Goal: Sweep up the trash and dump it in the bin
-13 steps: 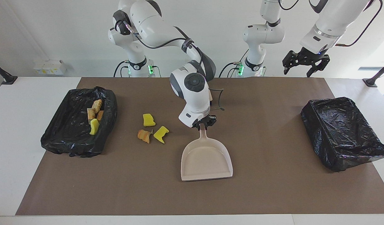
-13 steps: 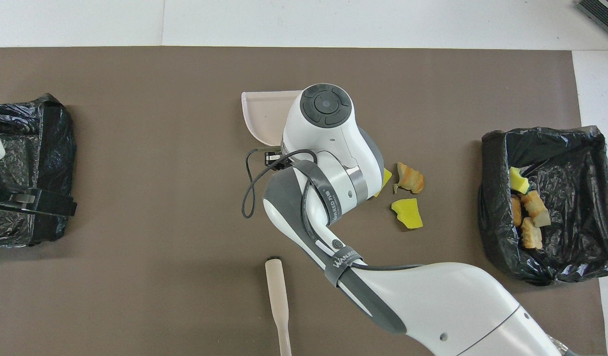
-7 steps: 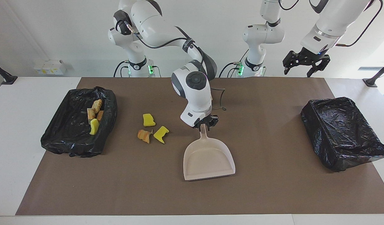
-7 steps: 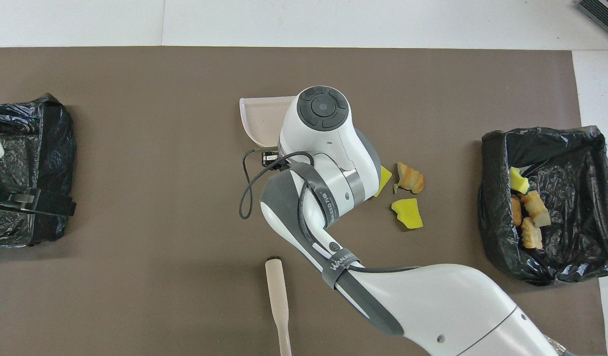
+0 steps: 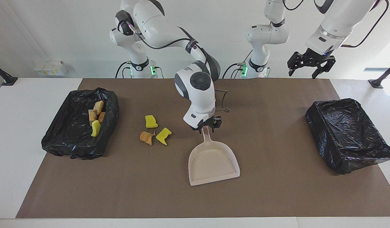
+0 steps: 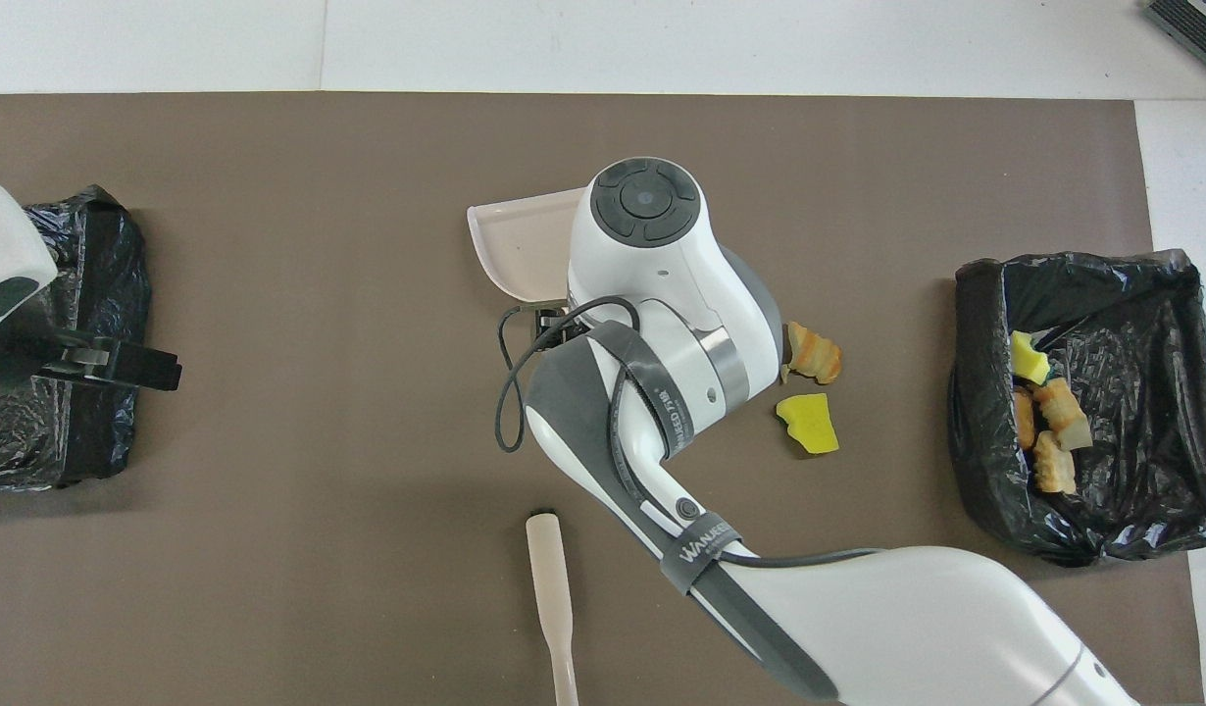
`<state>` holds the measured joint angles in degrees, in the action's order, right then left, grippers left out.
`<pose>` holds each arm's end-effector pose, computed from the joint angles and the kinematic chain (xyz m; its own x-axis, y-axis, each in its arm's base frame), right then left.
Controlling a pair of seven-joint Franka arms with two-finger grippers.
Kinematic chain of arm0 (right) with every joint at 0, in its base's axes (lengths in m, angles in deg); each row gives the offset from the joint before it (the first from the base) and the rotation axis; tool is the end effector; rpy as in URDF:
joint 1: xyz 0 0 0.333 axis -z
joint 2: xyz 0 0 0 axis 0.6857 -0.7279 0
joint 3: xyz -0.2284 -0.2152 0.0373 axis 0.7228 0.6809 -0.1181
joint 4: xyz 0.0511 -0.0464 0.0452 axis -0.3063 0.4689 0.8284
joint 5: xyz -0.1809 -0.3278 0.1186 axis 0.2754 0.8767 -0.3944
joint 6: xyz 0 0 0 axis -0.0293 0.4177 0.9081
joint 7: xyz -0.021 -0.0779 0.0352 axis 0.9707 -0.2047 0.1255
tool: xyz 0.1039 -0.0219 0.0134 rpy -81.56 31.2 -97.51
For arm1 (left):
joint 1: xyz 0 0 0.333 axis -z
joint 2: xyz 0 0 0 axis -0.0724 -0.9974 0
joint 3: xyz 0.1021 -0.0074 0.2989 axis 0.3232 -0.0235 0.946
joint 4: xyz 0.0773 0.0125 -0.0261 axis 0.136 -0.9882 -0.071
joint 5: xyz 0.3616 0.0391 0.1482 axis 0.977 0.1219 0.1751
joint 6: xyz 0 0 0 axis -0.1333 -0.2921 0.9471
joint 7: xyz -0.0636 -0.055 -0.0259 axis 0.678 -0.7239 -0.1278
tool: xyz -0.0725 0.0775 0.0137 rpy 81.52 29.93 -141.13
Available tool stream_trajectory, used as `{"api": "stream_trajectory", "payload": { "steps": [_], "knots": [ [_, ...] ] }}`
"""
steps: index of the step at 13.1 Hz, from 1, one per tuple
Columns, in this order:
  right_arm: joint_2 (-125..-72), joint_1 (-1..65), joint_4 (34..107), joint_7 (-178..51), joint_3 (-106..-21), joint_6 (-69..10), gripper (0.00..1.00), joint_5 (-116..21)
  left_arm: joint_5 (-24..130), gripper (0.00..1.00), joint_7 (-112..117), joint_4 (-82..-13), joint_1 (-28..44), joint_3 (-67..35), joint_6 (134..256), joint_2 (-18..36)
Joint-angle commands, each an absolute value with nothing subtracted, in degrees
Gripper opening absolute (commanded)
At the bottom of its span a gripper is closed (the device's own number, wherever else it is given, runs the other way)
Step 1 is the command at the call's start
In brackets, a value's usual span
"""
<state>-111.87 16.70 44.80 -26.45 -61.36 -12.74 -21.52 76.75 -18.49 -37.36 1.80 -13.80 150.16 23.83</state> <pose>0.5934 0.3579 0.4305 0.9898 0.0228 -0.1408 0.0147 -0.9982 -0.0580 0.5269 -0.0688 0.6041 0.9761 -0.2174 -0.0011 -0.2173 -0.9758 0.0249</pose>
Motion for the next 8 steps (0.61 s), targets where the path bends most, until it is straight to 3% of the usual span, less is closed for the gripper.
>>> {"api": "stream_trajectory", "payload": {
  "steps": [1, 3, 6, 8],
  "knots": [
    [-102.8, 18.7, 52.1, -28.7, -62.0, -9.3, 1.0, -23.2, 77.0, 1.0, -17.8, -38.1, 3.7, -13.4, 153.8, 22.1],
    [-97.3, 17.5, 56.9, -27.5, -62.1, -5.4, 1.0, -23.4, 77.0, 1.0, -15.8, -38.0, 6.1, -13.4, 157.1, 19.8],
    [-87.9, 11.6, 71.2, -24.4, -62.1, -5.8, 1.0, -27.4, 77.0, 1.0, -10.9, -37.8, 10.0, -13.3, 163.0, 15.5],
    [-80.4, 9.1, 85.2, -24.7, -62.2, -15.8, 1.0, -32.8, 77.0, 1.0, -6.4, -37.6, 12.4, -13.4, 167.8, 12.2]
  ]
}}
